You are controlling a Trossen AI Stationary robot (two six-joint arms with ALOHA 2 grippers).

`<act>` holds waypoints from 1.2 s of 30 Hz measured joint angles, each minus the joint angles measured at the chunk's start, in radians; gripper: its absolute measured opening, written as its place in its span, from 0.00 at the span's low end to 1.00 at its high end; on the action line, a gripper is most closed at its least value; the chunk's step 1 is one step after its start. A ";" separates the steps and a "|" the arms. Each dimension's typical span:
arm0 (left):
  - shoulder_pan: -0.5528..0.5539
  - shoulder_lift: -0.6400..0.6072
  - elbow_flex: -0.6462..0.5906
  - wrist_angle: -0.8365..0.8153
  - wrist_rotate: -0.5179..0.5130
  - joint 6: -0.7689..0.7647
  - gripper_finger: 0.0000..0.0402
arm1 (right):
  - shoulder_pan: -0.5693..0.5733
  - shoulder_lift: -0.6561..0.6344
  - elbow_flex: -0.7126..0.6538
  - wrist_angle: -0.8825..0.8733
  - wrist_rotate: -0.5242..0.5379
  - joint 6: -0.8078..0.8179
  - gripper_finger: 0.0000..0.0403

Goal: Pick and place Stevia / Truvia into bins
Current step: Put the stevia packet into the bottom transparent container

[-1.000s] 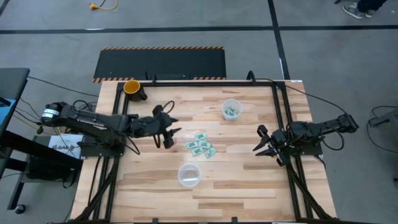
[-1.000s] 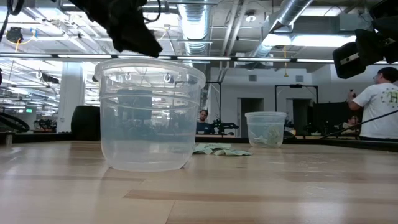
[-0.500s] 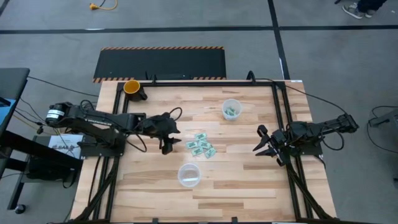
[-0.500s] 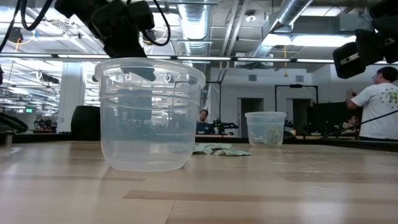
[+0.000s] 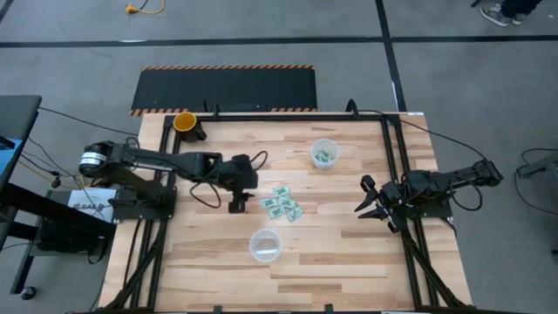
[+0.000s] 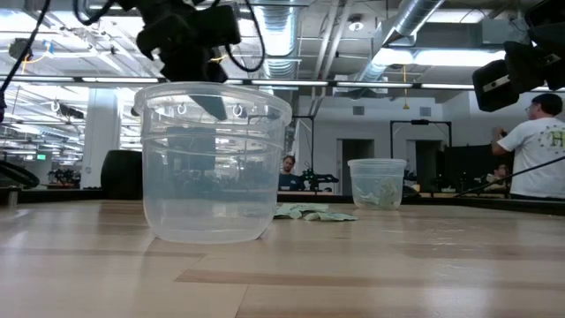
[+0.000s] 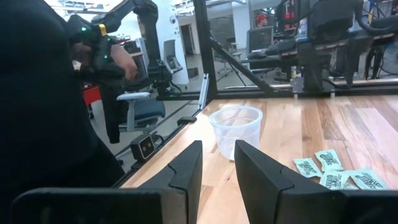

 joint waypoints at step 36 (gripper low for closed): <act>0.058 0.168 0.014 0.157 0.116 0.375 0.46 | 0.000 0.000 0.000 0.000 0.000 0.000 0.22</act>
